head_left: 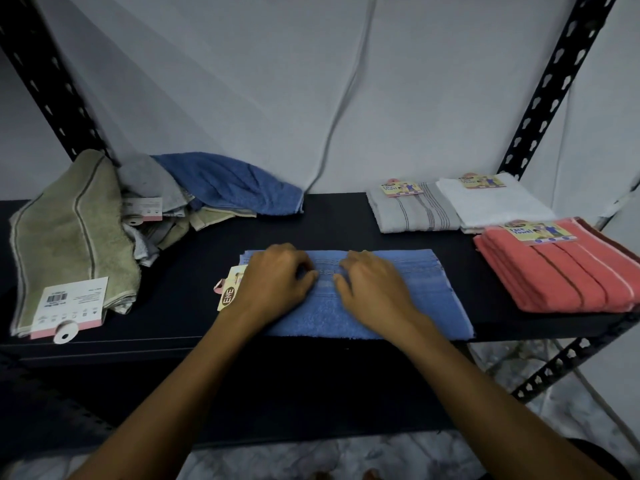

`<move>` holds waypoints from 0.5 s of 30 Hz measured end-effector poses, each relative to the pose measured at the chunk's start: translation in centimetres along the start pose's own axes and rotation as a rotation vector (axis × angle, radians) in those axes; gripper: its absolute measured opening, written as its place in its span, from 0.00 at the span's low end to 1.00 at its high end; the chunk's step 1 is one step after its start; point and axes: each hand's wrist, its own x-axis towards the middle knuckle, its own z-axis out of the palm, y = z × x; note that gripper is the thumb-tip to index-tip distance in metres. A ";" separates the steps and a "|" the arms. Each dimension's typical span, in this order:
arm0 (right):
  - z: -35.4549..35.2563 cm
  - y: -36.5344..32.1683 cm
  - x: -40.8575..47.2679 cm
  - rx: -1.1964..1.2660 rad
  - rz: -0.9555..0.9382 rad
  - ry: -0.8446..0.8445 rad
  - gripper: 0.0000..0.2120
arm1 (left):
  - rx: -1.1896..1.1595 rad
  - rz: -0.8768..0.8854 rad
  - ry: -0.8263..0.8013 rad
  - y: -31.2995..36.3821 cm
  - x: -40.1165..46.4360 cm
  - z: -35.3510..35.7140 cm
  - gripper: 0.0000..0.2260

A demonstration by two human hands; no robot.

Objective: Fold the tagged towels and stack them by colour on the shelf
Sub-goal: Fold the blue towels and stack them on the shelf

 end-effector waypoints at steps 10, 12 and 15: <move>0.2 2.0 0.6 0.060 -0.094 -0.320 0.31 | 0.224 -0.059 -0.241 -0.3 -1.7 0.9 0.39; 0.3 2.2 1.2 0.034 -0.096 -0.349 0.32 | 0.230 -0.077 -0.316 -0.4 -1.4 0.9 0.41; 0.4 2.2 1.9 0.007 -0.092 -0.357 0.33 | 0.231 -0.092 -0.398 -0.9 -0.7 0.7 0.39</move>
